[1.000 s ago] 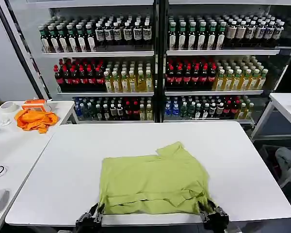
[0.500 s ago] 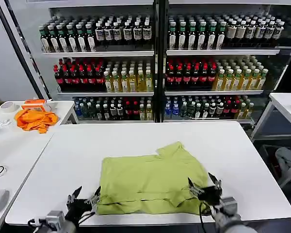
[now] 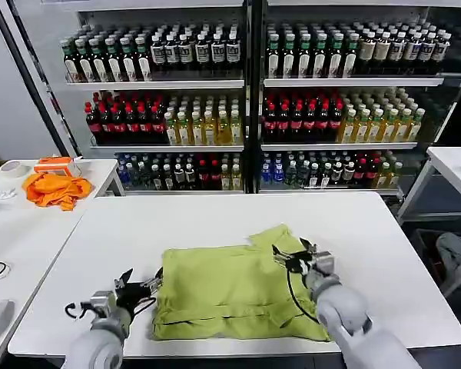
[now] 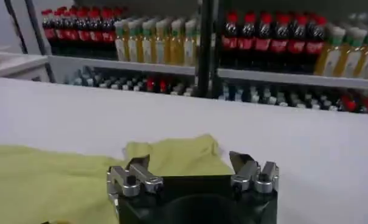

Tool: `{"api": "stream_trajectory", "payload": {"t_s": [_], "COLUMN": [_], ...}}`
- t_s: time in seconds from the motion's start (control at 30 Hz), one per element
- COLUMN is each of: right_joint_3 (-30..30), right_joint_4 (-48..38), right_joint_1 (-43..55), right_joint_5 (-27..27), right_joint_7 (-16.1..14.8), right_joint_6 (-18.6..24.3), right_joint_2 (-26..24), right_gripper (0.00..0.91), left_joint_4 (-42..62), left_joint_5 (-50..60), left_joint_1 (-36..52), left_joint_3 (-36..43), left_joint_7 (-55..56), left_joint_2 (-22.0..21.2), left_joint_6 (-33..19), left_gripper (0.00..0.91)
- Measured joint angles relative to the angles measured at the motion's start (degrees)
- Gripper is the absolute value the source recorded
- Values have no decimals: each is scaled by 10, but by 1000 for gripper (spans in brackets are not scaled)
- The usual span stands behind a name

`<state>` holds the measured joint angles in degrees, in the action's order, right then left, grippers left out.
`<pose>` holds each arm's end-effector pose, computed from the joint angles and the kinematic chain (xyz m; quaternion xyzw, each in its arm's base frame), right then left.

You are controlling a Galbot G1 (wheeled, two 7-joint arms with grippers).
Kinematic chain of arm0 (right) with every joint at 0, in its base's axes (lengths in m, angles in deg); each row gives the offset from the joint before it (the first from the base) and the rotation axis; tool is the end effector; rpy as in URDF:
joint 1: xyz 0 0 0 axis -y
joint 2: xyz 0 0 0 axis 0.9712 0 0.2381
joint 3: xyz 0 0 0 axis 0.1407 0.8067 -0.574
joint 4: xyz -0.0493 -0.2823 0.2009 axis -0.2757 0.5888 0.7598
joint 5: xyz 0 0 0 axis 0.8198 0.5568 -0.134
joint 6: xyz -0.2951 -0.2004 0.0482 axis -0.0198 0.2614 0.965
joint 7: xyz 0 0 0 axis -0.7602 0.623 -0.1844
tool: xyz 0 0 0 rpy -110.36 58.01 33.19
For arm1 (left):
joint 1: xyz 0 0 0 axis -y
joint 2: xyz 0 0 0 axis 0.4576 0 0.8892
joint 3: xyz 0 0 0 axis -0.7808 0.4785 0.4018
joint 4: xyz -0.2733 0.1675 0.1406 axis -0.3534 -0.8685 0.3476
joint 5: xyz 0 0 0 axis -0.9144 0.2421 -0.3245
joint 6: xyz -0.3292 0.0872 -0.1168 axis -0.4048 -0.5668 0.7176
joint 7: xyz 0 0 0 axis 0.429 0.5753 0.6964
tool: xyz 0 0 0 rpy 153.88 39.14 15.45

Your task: Fold and organize the clothes.

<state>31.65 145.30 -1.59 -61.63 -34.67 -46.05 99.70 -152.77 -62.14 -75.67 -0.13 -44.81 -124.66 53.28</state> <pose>0.3882 0.0022 -0.2802 0.1180 -0.9634 0.0365 0.2381 0.2781 0.0652 -0.3101 -0.0099 -0.9712 0.0292 0.2363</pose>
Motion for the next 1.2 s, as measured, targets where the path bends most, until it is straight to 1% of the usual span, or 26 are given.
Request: {"api": "stream_trajectory", "payload": {"t_s": [0.17,0.43,0.47,0.5,0.53,0.57,0.6,0.67,0.93,1.2], "right_joint_3": [27,48,49,50,51,51,51,52,55,50], "right_joint_4": [-61,-142,-150,-158,-166,-172,-177,-184,-196,-187], "right_joint_1": [54,116,120,123,126,128,130,134,135,123], "right_joint_5": [-16,-29,-30,-31,-32,-33,-35,-38,-45,-51], "right_joint_7": [2,9,10,10,11,12,13,15,18,17], "right_joint_6": [-4,-9,-10,-10,-10,-10,-9,-8,-7,-5], "right_joint_2": [11,34,37,40,43,46,48,51,54,50], "right_gripper": [907,907,806,474,282,20,0,0,0,0], "left_joint_4": [35,82,87,92,97,100,104,112,123,121], "left_joint_5": [-10,-13,-14,-14,-14,-13,-13,-10,-8,-15], "left_joint_1": [46,104,109,113,117,120,122,125,130,122], "left_joint_3": [28,65,68,71,74,77,80,84,93,92], "left_joint_7": [2,2,3,2,3,3,2,2,-7,-21], "left_joint_2": [0,-8,-9,-10,-11,-12,-14,-16,-17,-15], "left_joint_6": [3,3,3,3,2,2,1,-3,-13,-24], "left_gripper": [907,897,645,393,191,91,60,30,30,30]}}
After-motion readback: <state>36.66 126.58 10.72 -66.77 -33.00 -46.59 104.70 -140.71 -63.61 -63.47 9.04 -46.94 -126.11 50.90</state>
